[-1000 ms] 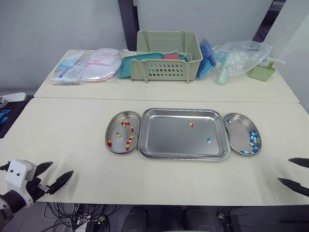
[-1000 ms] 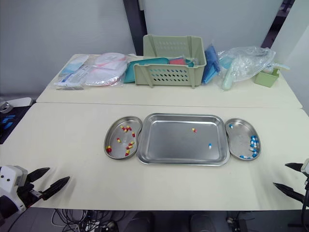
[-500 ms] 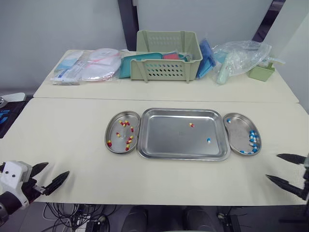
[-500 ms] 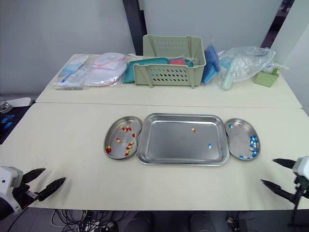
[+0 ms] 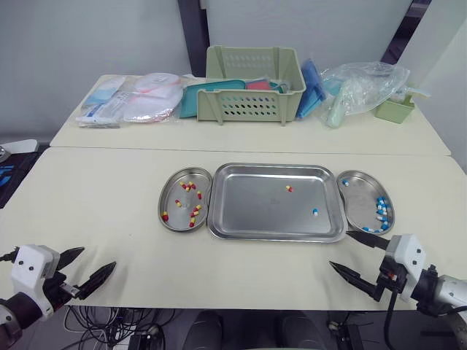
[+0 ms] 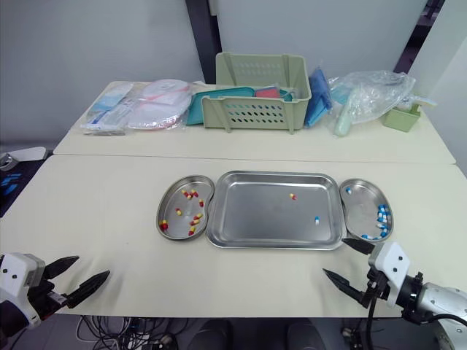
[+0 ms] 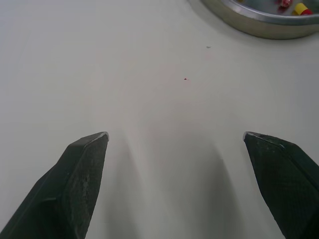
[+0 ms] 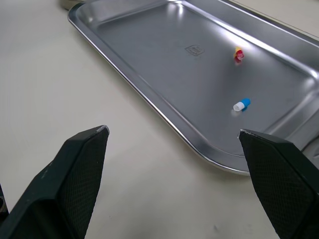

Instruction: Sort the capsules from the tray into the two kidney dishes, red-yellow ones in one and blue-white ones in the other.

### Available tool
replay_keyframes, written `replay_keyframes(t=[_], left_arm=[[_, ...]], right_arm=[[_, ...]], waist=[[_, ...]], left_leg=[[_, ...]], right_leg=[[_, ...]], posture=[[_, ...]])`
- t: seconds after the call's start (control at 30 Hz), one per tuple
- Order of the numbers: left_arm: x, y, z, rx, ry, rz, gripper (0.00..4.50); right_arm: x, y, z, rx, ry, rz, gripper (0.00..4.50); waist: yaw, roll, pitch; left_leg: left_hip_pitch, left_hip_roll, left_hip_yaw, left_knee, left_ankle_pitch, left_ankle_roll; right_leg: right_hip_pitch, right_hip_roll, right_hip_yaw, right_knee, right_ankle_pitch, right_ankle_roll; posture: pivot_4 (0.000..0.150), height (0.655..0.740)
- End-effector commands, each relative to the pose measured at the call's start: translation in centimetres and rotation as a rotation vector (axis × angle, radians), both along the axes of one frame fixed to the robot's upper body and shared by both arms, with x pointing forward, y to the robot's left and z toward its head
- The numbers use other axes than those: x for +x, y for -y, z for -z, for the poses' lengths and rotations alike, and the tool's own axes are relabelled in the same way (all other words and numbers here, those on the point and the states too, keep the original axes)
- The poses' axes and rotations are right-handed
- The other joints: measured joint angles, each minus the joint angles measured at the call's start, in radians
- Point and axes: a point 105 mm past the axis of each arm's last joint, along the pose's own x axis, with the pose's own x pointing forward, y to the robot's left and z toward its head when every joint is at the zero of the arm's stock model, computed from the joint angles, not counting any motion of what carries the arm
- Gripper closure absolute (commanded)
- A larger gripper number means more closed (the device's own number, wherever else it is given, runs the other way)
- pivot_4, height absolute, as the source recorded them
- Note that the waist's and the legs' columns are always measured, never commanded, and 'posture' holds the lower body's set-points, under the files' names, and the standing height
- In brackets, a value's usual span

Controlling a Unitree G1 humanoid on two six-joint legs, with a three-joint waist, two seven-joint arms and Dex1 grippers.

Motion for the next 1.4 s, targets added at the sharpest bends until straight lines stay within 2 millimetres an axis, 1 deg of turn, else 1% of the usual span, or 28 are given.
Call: replay_keyframes(t=[0.03,0.17,0.23,0.3,0.33,0.37,0.43,0.53,0.63,0.7,0.73,0.83,0.9,1.0,1.03,1.23,1.4], left_arm=[[1.3,2.6,-3.1,0.035,0.104,0.141,0.0],[4.2,7.9,-5.7,0.015,0.194,0.365,0.0],[5.1,9.7,-6.4,-0.004,0.214,0.416,0.0],[6.1,12.1,-7.1,-0.045,0.234,0.472,0.0],[6.7,13.8,-7.1,-0.061,0.237,0.504,0.0],[7.1,14.9,-7.2,-0.068,0.237,0.522,0.0],[8.5,17.9,-6.9,-0.112,0.227,0.538,0.0],[10.3,21.1,-6.4,-0.146,0.221,0.537,0.0],[11.8,23.7,-5.9,-0.18,0.213,0.513,0.0],[12.7,25.7,-4.9,-0.184,0.187,0.52,0.0],[13.0,26.3,-4.7,-0.176,0.187,0.525,0.0],[14.8,28.5,-3.9,-0.165,0.18,0.476,0.0],[15.6,29.9,-3.7,-0.166,0.174,0.466,0.0],[16.9,33.1,-3.7,-0.175,0.178,0.46,0.0],[17.1,33.7,-3.8,-0.174,0.184,0.464,0.0],[17.7,36.2,-3.1,-0.165,0.157,0.482,0.0],[18.4,37.1,-2.4,-0.137,0.147,0.472,0.0]], right_arm=[[0.4,-0.4,-1.1,-0.005,0.054,-0.012,0.13],[0.5,0.0,-0.5,-0.02,0.051,-0.01,0.13],[0.6,0.1,-0.3,-0.022,0.053,-0.007,0.13],[0.5,0.2,-0.1,-0.022,0.054,-0.004,0.13],[0.4,0.3,0.1,-0.021,0.055,0.0,0.13],[0.4,0.4,0.2,-0.02,0.056,0.003,0.13],[0.2,0.6,0.5,-0.013,0.063,0.018,0.13],[-0.1,0.6,0.9,-0.005,0.068,0.036,0.13],[-0.3,0.8,1.1,0.0,0.076,0.053,0.13],[-0.2,0.9,1.0,0.017,0.085,0.077,0.13],[-0.2,0.9,0.9,0.022,0.087,0.083,0.13],[-0.2,0.9,1.0,0.035,0.09,0.102,0.13],[-0.2,0.9,1.0,0.045,0.094,0.113,0.13],[0.0,0.9,0.7,0.067,0.113,0.144,0.13],[0.0,0.9,0.7,0.069,0.115,0.146,0.13],[-0.2,0.4,0.7,0.069,0.111,0.141,0.13],[-0.4,0.1,0.7,0.069,0.107,0.144,0.13]], waist=[[0.001,0.0,0.0],[0.014,0.0,0.0],[0.013,-0.001,-0.001],[0.005,0.0,0.0],[0.002,0.0,0.0],[0.001,0.0,0.0],[-0.001,0.001,0.0],[0.0,0.001,0.0],[-0.001,0.001,0.0],[0.001,0.001,0.0],[0.001,0.001,-0.001],[0.002,0.001,0.0],[0.002,0.001,-0.001],[0.006,0.001,-0.001],[0.006,0.001,-0.001],[0.001,0.002,-0.001],[0.003,0.002,-0.001]], left_leg=[[0.0,0.0,0.0,0.0,0.0,0.0],[0.0,0.0,-0.001,0.001,0.0,0.0],[0.0,-0.001,-0.001,0.001,0.0,0.0],[0.0,-0.001,0.0,0.001,0.0,0.0],[0.0,-0.001,-0.001,0.0,0.0,0.0],[0.0,0.0,-0.001,0.0,0.0,0.0],[0.0,-0.001,0.0,0.001,0.0,0.0],[0.0,-0.001,-0.001,0.002,0.0,0.0],[0.0,-0.001,-0.001,0.002,0.0,0.0],[0.0,-0.001,-0.001,0.002,0.0,0.0],[0.0,-0.001,-0.001,0.002,0.0,0.0],[0.0,-0.002,0.0,0.002,0.0,0.0],[0.0,-0.002,-0.001,0.003,0.0,0.0],[-0.001,-0.002,-0.001,0.003,0.0,0.0],[-0.001,-0.002,-0.001,0.004,0.0,0.0],[-0.001,-0.002,-0.001,0.003,0.0,0.0],[-0.001,-0.003,-0.001,0.003,0.0,0.0]], right_leg=[[0.0,0.0,0.0,0.0,0.0,0.0],[0.001,0.0,-0.001,0.0,0.0,0.0],[0.001,0.0,-0.001,0.0,0.0,0.0],[0.001,0.0,0.0,0.0,0.0,0.0],[0.001,0.0,-0.001,0.0,0.0,0.0],[0.0,0.0,-0.001,0.0,0.0,0.0],[0.0,0.0,0.0,0.001,0.0,0.0],[0.001,0.0,-0.001,0.001,0.0,0.0],[0.001,0.0,0.0,0.001,0.0,0.0],[0.001,0.0,0.0,0.001,0.0,0.0],[0.001,0.0,0.0,0.001,0.0,0.0],[0.001,0.0,0.0,0.001,0.0,0.0],[0.001,0.0,0.0,0.001,0.0,0.0],[0.001,0.0,-0.001,0.001,0.0,0.0],[0.001,0.0,-0.001,0.001,0.0,0.001],[0.001,0.0,0.0,0.001,0.0,0.001],[0.001,0.0,0.0,0.001,0.0,0.001]], posture=[[0.15,0.74],[0.15,0.74],[0.15,0.74],[0.15,0.74],[0.15,0.74],[0.15,0.74],[0.15,0.74],[0.15,0.74],[0.15,0.74],[0.15,0.74],[0.15,0.74],[0.15,0.74],[0.15,0.74],[0.15,0.74],[0.15,0.74],[0.15,0.74],[0.15,0.74]])
